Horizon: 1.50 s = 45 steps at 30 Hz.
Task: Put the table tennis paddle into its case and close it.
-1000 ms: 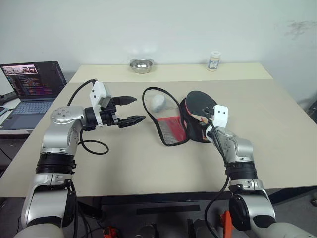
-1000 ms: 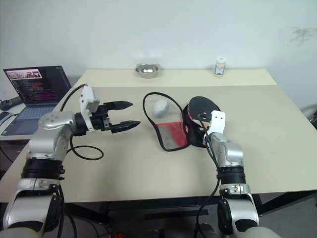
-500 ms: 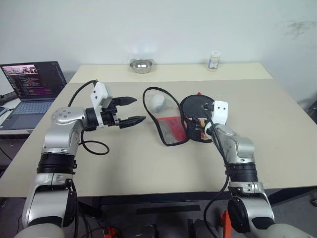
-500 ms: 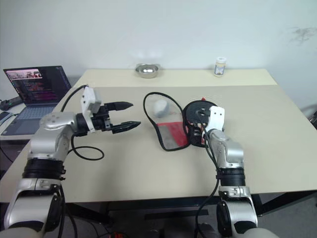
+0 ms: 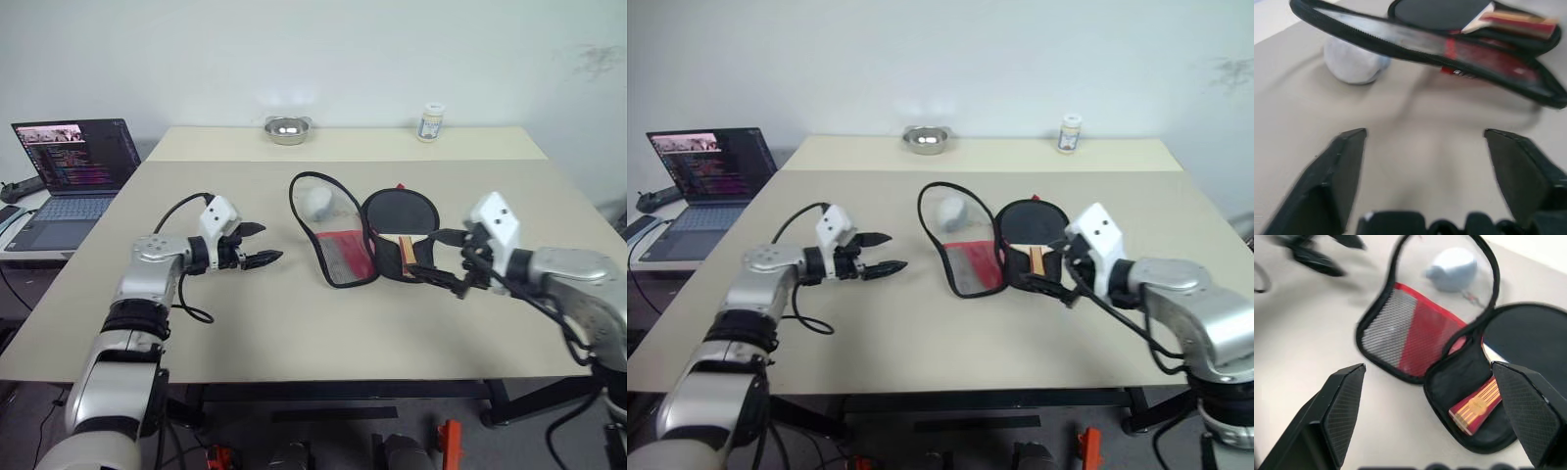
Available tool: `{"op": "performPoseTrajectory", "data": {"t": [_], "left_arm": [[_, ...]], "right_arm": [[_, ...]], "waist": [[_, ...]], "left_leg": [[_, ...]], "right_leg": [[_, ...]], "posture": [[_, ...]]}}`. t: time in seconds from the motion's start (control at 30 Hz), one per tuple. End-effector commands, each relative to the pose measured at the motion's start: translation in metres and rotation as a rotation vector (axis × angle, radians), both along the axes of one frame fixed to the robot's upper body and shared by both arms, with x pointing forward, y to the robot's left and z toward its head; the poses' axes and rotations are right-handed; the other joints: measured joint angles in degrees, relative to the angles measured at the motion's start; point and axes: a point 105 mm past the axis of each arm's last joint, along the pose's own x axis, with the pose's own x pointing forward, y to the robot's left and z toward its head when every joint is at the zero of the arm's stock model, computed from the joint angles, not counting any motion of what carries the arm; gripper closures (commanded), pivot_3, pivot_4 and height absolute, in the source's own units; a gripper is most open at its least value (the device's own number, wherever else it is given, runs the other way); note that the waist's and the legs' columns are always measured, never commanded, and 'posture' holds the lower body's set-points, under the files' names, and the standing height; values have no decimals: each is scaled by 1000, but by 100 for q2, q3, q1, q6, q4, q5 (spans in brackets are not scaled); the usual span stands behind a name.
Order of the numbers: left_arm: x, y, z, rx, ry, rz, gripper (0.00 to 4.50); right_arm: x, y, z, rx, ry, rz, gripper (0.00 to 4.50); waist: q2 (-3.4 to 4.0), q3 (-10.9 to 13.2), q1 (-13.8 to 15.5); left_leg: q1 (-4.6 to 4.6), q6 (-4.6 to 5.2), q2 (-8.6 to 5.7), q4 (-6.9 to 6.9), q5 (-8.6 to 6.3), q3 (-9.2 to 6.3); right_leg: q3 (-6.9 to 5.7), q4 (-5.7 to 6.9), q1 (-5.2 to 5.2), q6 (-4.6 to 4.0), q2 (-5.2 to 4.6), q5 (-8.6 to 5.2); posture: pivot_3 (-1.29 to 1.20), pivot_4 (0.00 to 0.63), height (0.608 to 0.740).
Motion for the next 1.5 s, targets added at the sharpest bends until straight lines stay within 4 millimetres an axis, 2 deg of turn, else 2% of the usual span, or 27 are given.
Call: {"op": "performPoseTrajectory", "data": {"t": [0.03, 0.13, 0.27, 0.3, 0.43, 0.57, 0.7, 0.8, 0.9, 1.03, 1.13, 1.2, 1.33, 1.4, 1.5], "left_arm": [[13, -17, 7, 2, -48, -3, 1661], [19, -31, 5, 9, -46, -17, 2767], [26, -49, 7, 7, -50, -26, 4245], [27, -52, 8, 14, -50, -24, 4446], [32, -65, 11, 33, -51, -30, 4446], [36, -108, 55, -70, -140, -118, 4446], [30, -159, 95, -158, -216, -232, 4446], [26, -184, 103, -162, -242, -266, 4446], [26, -195, 101, -152, -251, -256, 4446], [30, -188, 92, -133, -254, -222, 4446], [30, -172, 84, -109, -250, -233, 4446], [28, -159, 82, -115, -246, -244, 4446], [17, -130, 89, -181, -231, -329, 4446], [14, -111, 97, -212, -265, -318, 4446], [10, -93, 106, -236, -294, -308, 4446]], "right_arm": [[-15, 4, 17, 7, -39, 79, 0], [-20, 0, 18, 0, -15, 94, 0], [-24, -17, 19, -43, 9, 62, 0], [-26, -21, 19, -57, 13, 55, 0], [-28, -34, 20, -104, 16, 24, 0], [-29, -45, 23, -128, 10, -19, 0], [-30, -54, 28, -126, 8, -59, 0], [-26, -60, 31, -129, -6, -96, 0], [-22, -65, 32, -127, -14, -130, 0], [-17, -63, 29, -90, -2, -149, 0], [-3, -66, 26, -52, -3, -200, 0], [10, -69, 23, -13, 0, -254, 0], [55, -77, 12, 97, 15, -459, 0], [75, -73, 1, 142, 45, -509, 0], [93, -69, -12, 131, 51, -551, 0]], "waist": [[-6, -1, 15], [-13, 3, 24], [-21, 8, 34], [-22, 8, 36], [-26, 10, 39], [-36, 17, 69], [-40, 19, 107], [-40, 19, 128], [-40, 19, 76], [-40, 19, 37], [-39, 19, 37], [-39, 19, 29], [-39, 19, 18], [-39, 19, 18], [-38, 19, 28]], "left_leg": [[-1, 0, 1, 0, 0, 0], [-4, 0, 1, 3, 0, 0], [-7, 0, 1, 3, 0, 3], [-10, 1, 0, 3, -1, 3], [-10, 2, 1, 3, -1, 5], [-14, 2, 0, 5, -1, 1], [-20, 3, -2, 8, -2, -1], [-19, 4, -2, 6, -3, 5], [-11, 4, 0, -1, -3, 15], [-9, 7, 0, 0, -5, 18], [-8, 7, -1, 1, -4, 16], [-3, 5, 0, 2, -3, 20], [-4, -6, -2, 4, 4, 24], [-7, -12, 0, 4, 7, 21], [-11, -13, -1, 4, 8, 20]], "right_leg": [[-1, -1, 0, 0, 0, 0], [-1, 0, -1, 0, -1, 0], [0, -5, -2, 0, -2, 0], [0, -6, -3, 1, -2, 0], [-1, -6, -2, 1, -2, 0], [-7, -5, -2, 2, -4, -1], [-12, -12, -1, 5, -7, -1], [-9, -17, 0, 10, -8, -4], [4, -18, -1, 11, -7, -5], [9, -10, -3, 11, -6, -5], [9, -7, -3, 11, -6, -5], [14, -6, -2, 10, -6, -4], [22, 8, -12, 8, -6, -3], [20, 9, -17, 7, -5, -2], [20, 6, -23, 6, -5, -2]], "posture": [[0, 150, 740], [0, 150, 740], [0, 150, 740], [0, 150, 740], [0, 150, 740], [0, 150, 740], [0, 150, 740], [0, 150, 740], [0, 150, 740], [0, 150, 740], [0, 150, 740], [0, 150, 740], [0, 150, 740], [0, 150, 740], [0, 150, 740]]}}
